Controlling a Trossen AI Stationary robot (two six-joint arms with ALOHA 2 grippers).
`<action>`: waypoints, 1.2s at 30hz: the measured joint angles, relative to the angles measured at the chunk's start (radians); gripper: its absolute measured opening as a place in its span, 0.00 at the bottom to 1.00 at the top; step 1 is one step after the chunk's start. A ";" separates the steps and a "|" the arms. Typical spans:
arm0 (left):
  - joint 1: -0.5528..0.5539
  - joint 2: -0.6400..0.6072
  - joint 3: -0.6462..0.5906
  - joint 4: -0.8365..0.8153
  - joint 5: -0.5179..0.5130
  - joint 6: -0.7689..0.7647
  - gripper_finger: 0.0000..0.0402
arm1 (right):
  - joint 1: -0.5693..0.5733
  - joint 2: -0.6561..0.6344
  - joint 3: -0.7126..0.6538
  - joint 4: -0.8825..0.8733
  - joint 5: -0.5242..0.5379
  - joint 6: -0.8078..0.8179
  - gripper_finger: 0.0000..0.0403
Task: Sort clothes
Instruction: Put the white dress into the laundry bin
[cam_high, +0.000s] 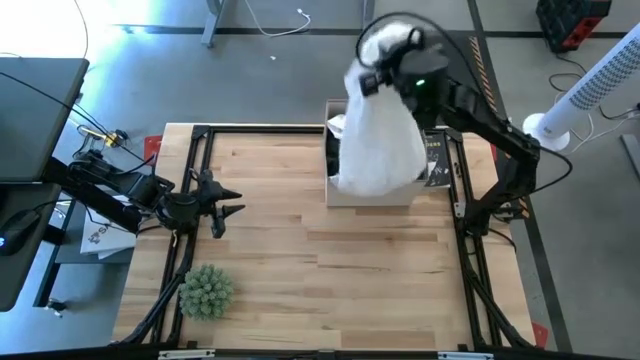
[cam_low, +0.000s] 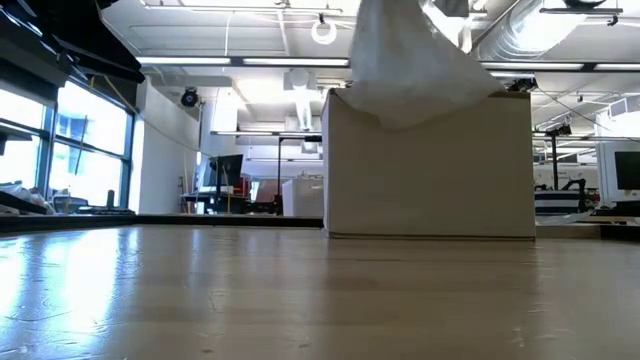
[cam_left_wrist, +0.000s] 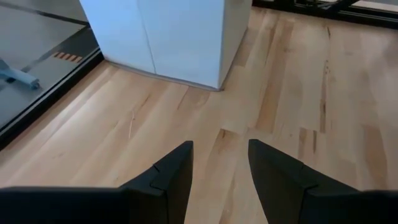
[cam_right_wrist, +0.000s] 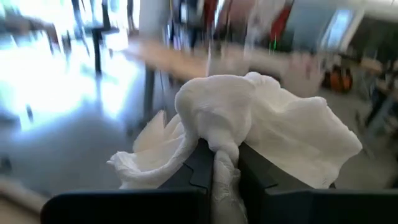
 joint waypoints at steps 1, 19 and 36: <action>0.000 0.000 0.000 0.000 -0.003 0.000 0.38 | 0.000 0.000 0.013 0.085 0.000 -0.066 0.07; 0.000 0.026 0.000 0.000 0.006 -0.008 0.38 | -0.022 -0.003 0.024 -0.338 -0.122 0.155 0.07; 0.000 0.050 0.000 0.014 -0.006 0.021 0.38 | -0.204 0.060 -0.895 0.261 -0.751 0.489 0.07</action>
